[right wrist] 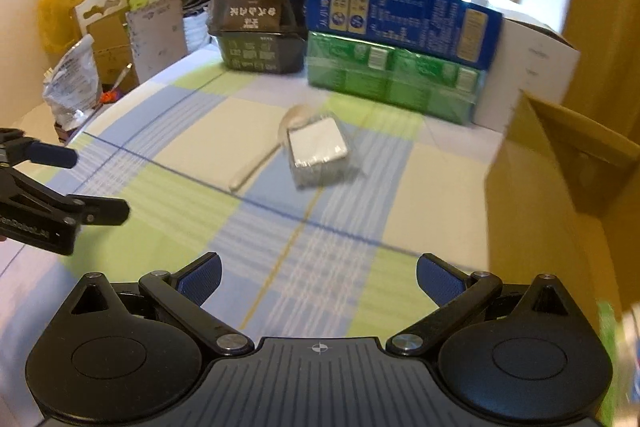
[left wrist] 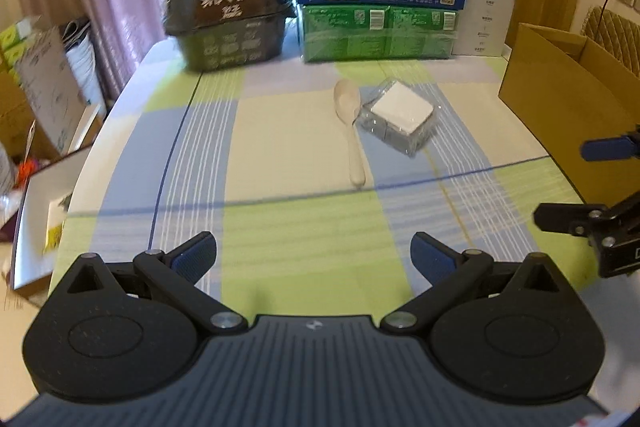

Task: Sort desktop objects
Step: 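Move both open tools back over the table toward the spoon and clear box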

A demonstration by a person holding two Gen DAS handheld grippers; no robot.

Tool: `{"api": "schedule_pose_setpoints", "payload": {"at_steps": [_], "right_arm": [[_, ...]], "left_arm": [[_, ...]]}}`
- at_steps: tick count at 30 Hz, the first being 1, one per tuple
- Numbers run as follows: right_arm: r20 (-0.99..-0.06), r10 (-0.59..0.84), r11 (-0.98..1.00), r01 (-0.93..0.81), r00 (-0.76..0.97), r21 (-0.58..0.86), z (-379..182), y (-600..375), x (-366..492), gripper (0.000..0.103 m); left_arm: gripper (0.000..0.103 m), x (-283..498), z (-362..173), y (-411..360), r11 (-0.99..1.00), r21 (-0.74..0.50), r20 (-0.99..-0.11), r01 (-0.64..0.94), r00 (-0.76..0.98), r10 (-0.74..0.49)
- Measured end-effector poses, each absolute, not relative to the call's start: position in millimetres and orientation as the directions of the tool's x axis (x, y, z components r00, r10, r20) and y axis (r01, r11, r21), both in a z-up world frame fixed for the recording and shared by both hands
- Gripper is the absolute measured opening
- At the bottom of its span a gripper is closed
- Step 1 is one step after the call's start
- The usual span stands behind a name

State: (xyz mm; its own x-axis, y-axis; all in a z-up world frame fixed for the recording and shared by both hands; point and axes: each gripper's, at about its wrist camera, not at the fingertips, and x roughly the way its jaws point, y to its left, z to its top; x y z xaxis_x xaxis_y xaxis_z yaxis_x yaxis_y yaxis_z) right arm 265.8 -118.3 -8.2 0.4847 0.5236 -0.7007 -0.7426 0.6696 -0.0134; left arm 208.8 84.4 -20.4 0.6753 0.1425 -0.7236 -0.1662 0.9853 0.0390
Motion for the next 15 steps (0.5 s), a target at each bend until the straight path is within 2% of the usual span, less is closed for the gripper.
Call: {"api": "schedule_pose_setpoints", "payload": {"at_steps": [5,11,15], "right_arm": [[-0.688,0.557,0.629,-0.777,0.466,-0.017,-15,-96,293,0.101],[-0.671,0.558,0.609,-0.790,0.488,-0.068,-26,-75,319,0.101],[-0.662,0.569,0.588,-0.804,0.488,-0.087,-37,-64,331,0.095]], "left_arm": [[0.102,243,-27,91,0.992,0.020,-0.751,-0.124,0.654,0.097],[0.101,271,-40,102,0.993,0.050,-0.750,-0.109,0.652,0.109],[0.094,283,-47,111,0.994,0.044,-0.752,-0.097,0.653,0.097]]}}
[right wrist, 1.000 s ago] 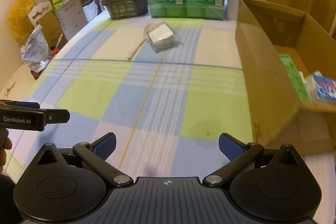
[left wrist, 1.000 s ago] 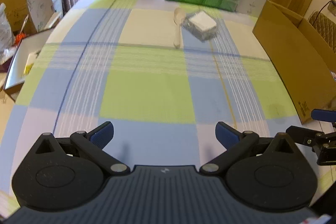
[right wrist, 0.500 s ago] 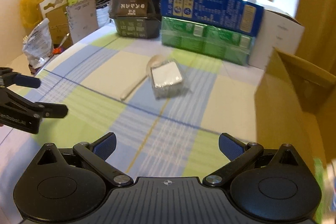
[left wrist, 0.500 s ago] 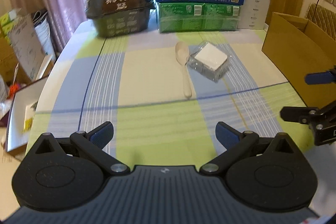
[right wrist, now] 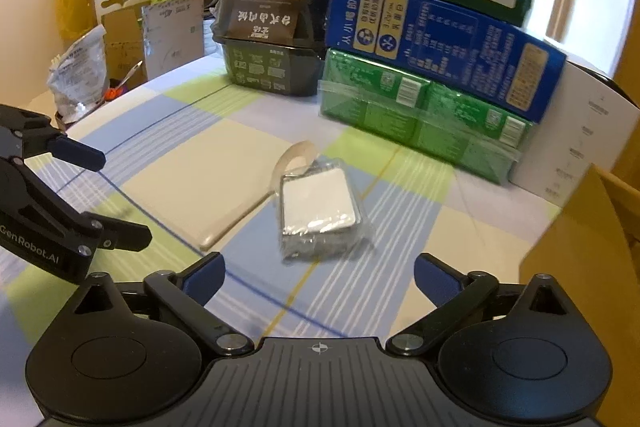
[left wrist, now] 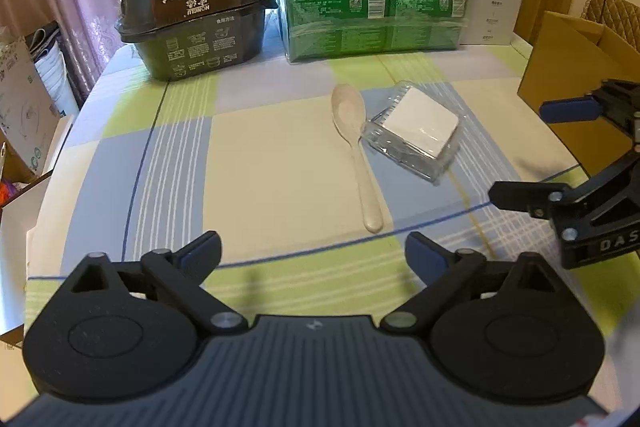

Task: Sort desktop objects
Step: 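Move both open tools back over the table toward the spoon and clear box, then grasp the white spoon with the left tool while the right tool grasps the clear plastic box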

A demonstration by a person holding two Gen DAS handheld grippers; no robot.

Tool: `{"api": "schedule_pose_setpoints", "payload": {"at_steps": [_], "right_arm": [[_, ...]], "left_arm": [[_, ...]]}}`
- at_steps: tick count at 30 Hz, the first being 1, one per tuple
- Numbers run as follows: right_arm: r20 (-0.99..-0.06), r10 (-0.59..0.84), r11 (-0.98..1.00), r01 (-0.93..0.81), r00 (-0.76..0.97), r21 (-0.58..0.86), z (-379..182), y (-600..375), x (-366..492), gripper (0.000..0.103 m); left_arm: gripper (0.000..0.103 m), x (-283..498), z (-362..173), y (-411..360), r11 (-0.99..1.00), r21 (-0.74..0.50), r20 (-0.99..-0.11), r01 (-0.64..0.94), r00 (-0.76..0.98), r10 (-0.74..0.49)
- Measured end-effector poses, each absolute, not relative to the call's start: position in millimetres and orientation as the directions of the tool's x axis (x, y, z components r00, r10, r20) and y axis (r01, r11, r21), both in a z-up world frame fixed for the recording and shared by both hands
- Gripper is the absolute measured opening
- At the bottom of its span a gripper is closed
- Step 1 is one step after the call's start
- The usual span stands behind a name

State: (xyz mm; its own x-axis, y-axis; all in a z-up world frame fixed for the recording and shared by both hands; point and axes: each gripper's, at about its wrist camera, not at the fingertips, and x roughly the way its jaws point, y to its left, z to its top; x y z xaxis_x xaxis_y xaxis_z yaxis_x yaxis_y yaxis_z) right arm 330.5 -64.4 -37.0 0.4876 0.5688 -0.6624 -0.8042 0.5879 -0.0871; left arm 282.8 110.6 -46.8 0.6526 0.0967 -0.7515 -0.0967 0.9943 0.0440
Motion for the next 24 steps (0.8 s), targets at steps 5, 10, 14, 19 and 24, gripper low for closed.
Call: {"api": "schedule_pose_setpoints", "payload": {"at_steps": [5,10,14,19,24], "right_arm": [[-0.650,0.592,0.584,-0.810,0.476,-0.062,-53,-54,347,0.088],[-0.641,0.609,0.587,-0.809,0.467,-0.032,-67,-45,360,0.087],[-0.645,0.605,0.585,-0.810,0.467,-0.039,-75,-40,368,0.087],[-0.653,0.600,0.587,-0.809,0.463,-0.035,-83,-35,379,0.084],[-0.658,0.609,0.572,-0.820,0.443,-0.022,-87,-28,385,0.073]], "left_arm": [[0.094,292,-53,117,0.995,0.040,-0.739,-0.088,0.668,0.089],[0.094,302,-59,118,0.997,0.042,-0.736,-0.063,0.673,0.074],[0.093,310,-63,121,0.998,0.028,-0.735,-0.061,0.675,0.062],[0.092,317,-66,123,0.998,0.031,-0.732,-0.053,0.679,0.058],[0.092,320,-68,127,0.998,0.026,-0.729,-0.058,0.682,0.058]]}}
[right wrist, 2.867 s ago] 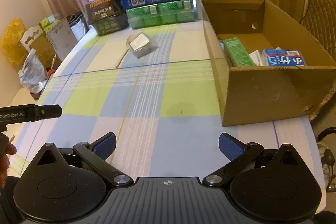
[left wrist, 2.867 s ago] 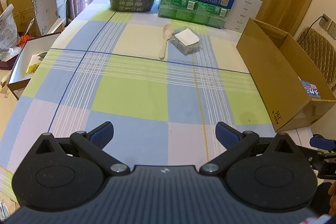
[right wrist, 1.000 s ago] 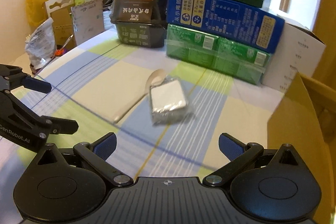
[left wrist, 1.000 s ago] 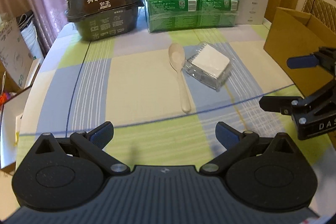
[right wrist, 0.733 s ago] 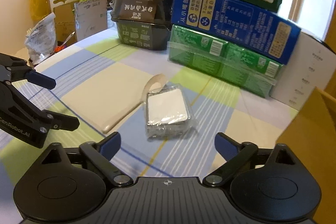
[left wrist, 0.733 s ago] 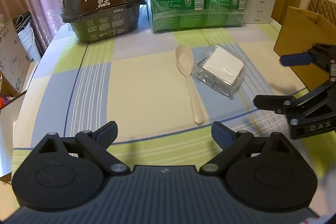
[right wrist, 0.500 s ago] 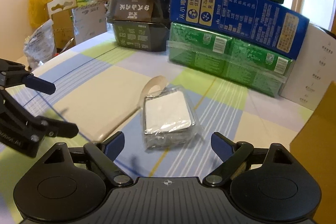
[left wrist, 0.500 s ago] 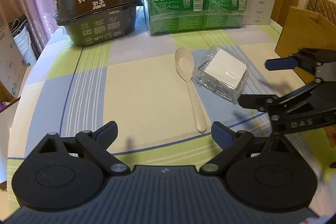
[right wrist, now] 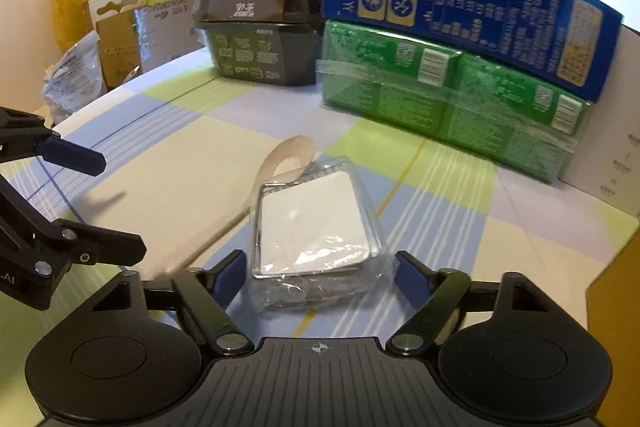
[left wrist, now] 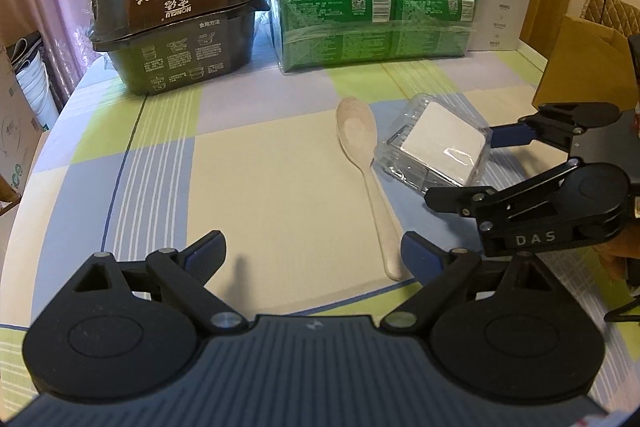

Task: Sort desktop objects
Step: 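Grasp the white spoon with the left tool while the right tool grasps the clear plastic box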

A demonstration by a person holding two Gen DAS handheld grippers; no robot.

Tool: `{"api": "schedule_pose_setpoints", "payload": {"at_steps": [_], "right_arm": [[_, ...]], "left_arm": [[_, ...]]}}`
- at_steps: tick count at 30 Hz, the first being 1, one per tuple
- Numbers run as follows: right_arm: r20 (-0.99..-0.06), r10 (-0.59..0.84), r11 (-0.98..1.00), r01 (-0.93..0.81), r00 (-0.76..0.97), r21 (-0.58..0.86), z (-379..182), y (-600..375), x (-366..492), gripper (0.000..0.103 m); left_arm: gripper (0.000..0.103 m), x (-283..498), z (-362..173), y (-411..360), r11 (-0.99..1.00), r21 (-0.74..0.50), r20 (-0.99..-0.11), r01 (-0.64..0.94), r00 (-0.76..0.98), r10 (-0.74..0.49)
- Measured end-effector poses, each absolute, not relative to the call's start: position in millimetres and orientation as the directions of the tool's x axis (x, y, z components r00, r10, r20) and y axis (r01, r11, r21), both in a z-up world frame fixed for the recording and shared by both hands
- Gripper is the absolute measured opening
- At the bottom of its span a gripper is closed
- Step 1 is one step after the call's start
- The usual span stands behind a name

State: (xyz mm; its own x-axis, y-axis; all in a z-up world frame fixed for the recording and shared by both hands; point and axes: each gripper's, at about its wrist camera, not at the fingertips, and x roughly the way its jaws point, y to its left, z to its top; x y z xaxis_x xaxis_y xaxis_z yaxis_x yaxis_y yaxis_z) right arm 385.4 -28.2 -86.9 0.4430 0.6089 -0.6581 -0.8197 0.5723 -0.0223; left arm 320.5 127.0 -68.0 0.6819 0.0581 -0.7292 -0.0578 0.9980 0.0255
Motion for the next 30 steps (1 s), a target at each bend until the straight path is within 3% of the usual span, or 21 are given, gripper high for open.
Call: {"api": "schedule_pose_setpoints", "payload": {"at_steps": [4,8,14,19,23,26,30], "right_arm": [[-0.655,0.613,0.582,-0.813,0.443,-0.006,-86,-26,388,0.058],[-0.654,0.583,0.617,-0.786,0.481,-0.029,-83,-30,389,0.054],[-0.658,0.524,0.712,-0.702,0.541,-0.011,-82,-47,399,0.053],[-0.657,0.520,0.714,-0.700,0.546,-0.017,-81,-53,399,0.053],[-0.657,0.517,0.725,-0.688,0.549,-0.005,-81,-56,398,0.053],[-0.656,0.515,0.728,-0.685,0.551,-0.004,-82,-57,395,0.053],[-0.658,0.510,0.731,-0.682,0.554,-0.008,-82,-58,390,0.053]], "left_arm": [[0.091,324,-70,127,0.999,0.019,-0.729,-0.048,0.683,0.046],[0.086,331,-72,123,0.999,0.013,-0.728,-0.039,0.685,0.036],[0.064,349,-76,109,1.000,0.009,-0.724,-0.007,0.690,0.011],[0.036,362,-81,94,1.000,0.011,-0.727,0.027,0.687,-0.010],[0.027,367,-84,92,1.000,0.005,-0.734,0.014,0.679,-0.006],[0.008,366,-82,89,1.000,0.016,-0.740,0.026,0.672,-0.006],[0.006,354,-80,87,0.999,0.026,-0.756,0.037,0.655,-0.005]]}}
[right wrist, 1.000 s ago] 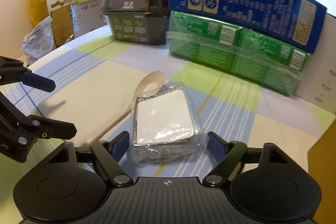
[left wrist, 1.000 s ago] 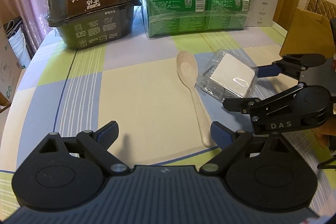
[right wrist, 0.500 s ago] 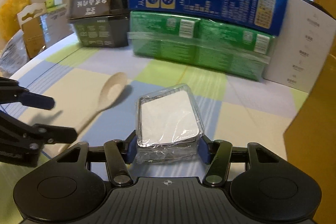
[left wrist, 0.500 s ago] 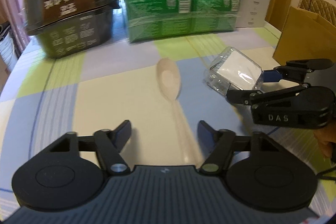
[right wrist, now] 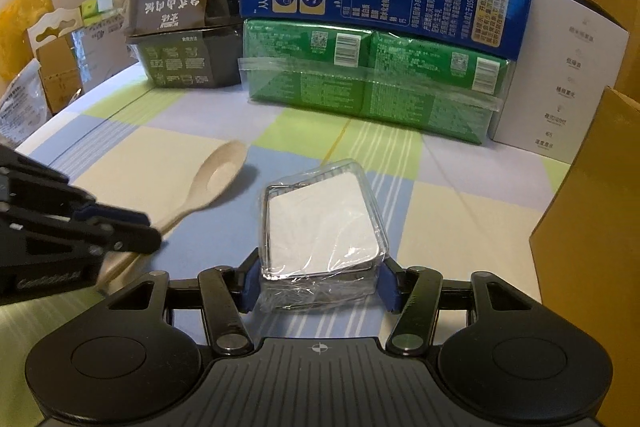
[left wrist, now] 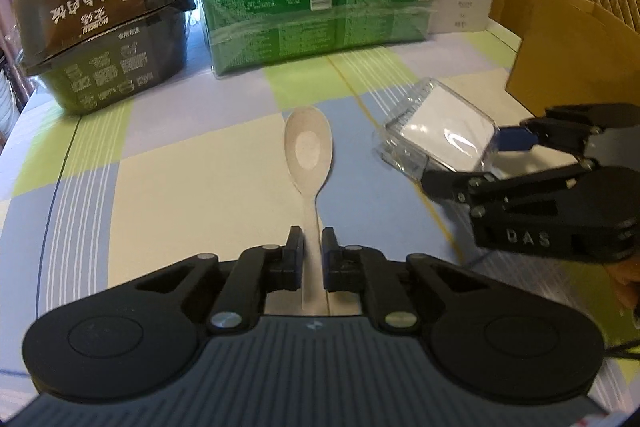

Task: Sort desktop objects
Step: 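Grasp the white spoon with the left tool while the right tool grasps the clear plastic box, then lift the spoon with the left tool while the right tool lifts the clear box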

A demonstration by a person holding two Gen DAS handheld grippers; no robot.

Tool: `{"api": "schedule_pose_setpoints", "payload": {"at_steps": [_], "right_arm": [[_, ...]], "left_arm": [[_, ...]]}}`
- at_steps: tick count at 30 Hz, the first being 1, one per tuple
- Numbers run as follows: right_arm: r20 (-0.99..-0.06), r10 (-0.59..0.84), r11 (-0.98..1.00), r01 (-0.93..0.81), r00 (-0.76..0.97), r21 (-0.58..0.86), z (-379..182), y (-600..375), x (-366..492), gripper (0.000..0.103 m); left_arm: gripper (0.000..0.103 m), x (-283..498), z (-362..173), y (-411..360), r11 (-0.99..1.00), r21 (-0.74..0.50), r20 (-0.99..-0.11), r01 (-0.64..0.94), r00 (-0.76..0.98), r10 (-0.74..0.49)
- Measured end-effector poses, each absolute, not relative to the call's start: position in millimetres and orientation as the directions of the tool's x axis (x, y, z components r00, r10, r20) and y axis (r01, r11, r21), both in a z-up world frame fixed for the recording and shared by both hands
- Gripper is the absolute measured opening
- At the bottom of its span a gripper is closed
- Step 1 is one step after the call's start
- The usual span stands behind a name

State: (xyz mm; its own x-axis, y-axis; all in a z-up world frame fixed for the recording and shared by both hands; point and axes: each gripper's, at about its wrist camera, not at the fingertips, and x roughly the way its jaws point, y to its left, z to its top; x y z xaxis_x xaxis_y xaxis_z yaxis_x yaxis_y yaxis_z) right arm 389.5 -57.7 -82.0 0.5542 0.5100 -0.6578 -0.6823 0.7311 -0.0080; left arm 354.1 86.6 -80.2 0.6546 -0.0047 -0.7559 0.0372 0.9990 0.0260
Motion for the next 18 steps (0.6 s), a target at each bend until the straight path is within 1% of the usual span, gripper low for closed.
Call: {"api": "schedule_pose_setpoints", "payload": {"at_steps": [8,9,12,18], "right_arm": [[-0.668,0.512,0.741,-0.671,0.541,0.025,-82,-66,369,0.053],[-0.667,0.513,0.741,-0.671,0.540,0.025,-82,-67,366,0.053],[-0.665,0.506,0.745,-0.667,0.549,0.016,-83,-69,361,0.053],[-0.658,0.492,0.760,-0.650,0.570,0.005,-84,-75,360,0.053]], "left_arm": [[0.006,300,-77,78,0.999,0.028,-0.776,0.041,0.631,-0.004],[0.008,299,-76,78,0.999,0.033,-0.771,0.035,0.637,0.004],[0.024,305,-73,78,0.998,0.048,-0.738,0.028,0.674,0.016],[0.024,338,-79,74,0.999,0.025,-0.709,0.022,0.705,0.002]]}}
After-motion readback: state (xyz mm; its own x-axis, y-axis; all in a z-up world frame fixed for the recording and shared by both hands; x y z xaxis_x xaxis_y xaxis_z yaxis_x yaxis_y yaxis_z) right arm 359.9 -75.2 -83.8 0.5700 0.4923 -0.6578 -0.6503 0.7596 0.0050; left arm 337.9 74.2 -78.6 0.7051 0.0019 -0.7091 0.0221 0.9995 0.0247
